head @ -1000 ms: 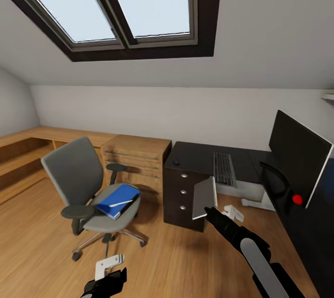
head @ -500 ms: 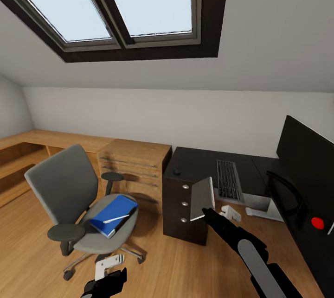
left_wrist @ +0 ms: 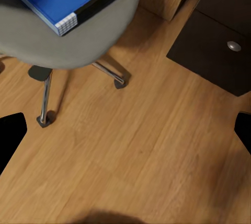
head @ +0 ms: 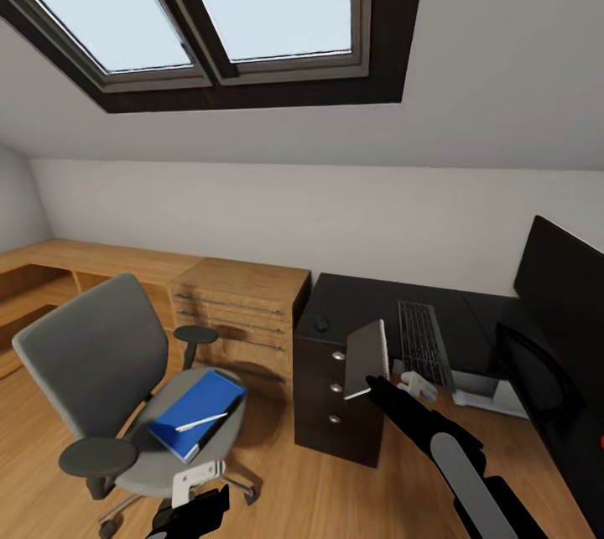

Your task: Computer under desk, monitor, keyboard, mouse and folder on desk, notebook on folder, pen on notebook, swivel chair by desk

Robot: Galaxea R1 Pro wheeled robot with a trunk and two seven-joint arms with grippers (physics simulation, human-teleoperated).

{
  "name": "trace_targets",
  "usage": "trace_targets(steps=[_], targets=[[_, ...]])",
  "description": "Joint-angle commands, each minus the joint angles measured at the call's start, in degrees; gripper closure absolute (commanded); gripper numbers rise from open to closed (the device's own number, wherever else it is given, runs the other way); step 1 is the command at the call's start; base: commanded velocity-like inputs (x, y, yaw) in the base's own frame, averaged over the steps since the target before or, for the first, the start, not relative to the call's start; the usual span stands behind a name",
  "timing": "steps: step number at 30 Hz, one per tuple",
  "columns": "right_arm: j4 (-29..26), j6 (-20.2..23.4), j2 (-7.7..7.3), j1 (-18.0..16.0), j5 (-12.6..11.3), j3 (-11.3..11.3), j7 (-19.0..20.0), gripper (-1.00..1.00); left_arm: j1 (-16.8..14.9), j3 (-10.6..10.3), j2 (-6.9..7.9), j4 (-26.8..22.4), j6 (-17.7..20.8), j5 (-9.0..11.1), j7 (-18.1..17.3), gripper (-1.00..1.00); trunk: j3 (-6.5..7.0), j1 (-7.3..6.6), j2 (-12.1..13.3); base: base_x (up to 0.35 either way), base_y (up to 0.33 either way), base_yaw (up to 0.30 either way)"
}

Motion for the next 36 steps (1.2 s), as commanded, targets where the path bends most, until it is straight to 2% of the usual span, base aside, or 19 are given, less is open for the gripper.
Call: trace_targets(steps=[1,20,24,36], targets=[[-0.1,0.0,-0.05,0.0,-0.5,0.1,-0.6,1.0,0.0,-0.1,0.0,-0.1,0.1,0.6,0.5,-1.0,-0.07,0.02,0.0,0.15,0.0,0.0],[0.2,0.0,-0.14,0.0,-0.7,0.0,-0.3,1.0,0.0,-0.2,-0.01,-0.1,0.1,0.7,0.5,-1.0,-0.07,0.02,0.0,0.265,0.0,0.0],[0.1,0.0,-0.21,0.0,-0.7,-0.1,-0.3,1.0,0.0,-0.9,-0.01,0.0,0.1,0.7,0.5,-1.0,-0.07,0.02,0.0,0.184,0.0,0.0],[0.4,0.0,-0.23,0.0,-0.6,-0.1,-0.4,1.0,0.0,-1.1,-0.01,0.1,0.1,0.7,0.5,-1.0,-0.07,0.02,0.0,0.224,0.0,0.0]])
